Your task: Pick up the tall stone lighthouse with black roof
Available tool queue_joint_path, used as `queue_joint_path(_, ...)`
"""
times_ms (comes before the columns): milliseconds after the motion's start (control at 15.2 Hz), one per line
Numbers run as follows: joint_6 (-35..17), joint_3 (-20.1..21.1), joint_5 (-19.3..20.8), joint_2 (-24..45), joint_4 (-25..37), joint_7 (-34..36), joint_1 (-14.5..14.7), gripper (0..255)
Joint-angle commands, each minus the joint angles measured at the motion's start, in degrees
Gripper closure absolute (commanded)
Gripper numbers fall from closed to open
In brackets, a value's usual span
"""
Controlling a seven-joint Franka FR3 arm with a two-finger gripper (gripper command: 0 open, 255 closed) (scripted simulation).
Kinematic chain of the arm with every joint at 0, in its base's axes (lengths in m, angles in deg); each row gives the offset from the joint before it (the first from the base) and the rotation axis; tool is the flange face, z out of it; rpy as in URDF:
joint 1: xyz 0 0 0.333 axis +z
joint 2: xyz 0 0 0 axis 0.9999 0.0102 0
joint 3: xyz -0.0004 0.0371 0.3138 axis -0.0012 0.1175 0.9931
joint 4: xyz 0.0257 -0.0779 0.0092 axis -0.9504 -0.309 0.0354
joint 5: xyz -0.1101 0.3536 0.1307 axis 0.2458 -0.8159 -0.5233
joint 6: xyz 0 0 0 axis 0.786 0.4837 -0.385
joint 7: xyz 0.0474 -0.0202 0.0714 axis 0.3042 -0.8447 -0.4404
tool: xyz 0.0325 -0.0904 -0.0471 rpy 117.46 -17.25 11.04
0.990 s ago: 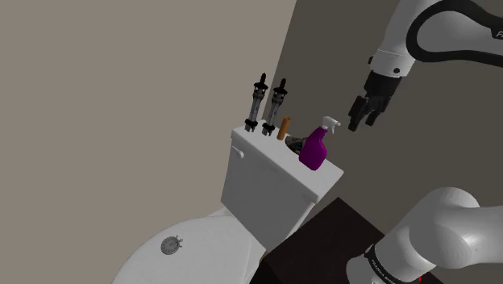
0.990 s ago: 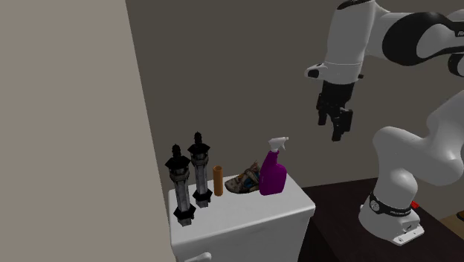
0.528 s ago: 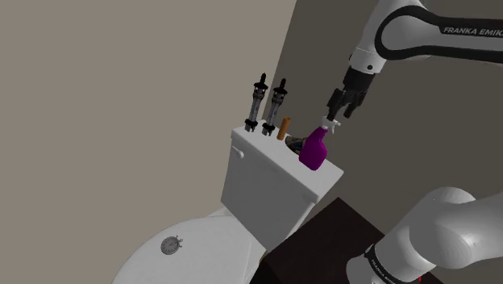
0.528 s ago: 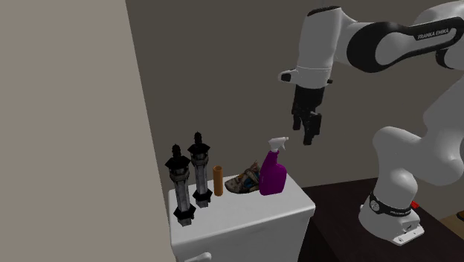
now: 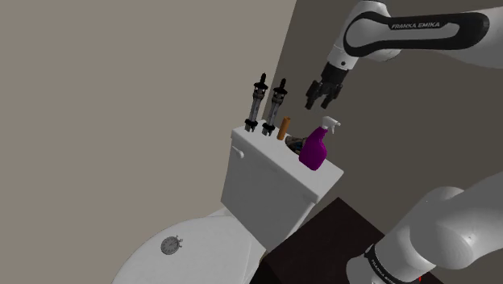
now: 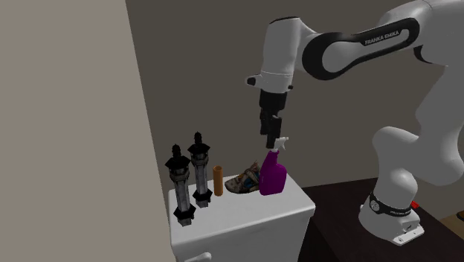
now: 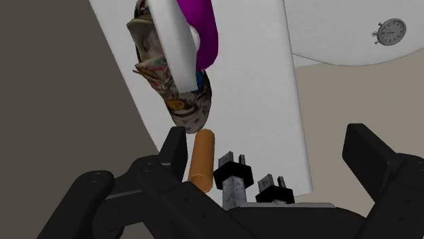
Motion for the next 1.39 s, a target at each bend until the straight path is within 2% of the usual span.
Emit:
queue_joint_path(0, -2.1, -0.7, -1.5, 4.0, 3.1, -1.0, 0.3, 0)
queue_joint_path(462, -5.9, -2.9, -8.1, 18.0, 16.2, -5.9, 0.4, 0)
queue_joint_path(858, -5.8, -3.3, -14.7, 30.6, 31.0, -9.6, -1.3, 0)
queue_joint_path(924, -5.7, -3.2, -15.1, 31.6, 32.3, -9.8, -1.6, 0)
queue_joint_path(1320, -10.1, -3.0, -15.7, 32.0, 28.3, -10.7, -1.5, 0)
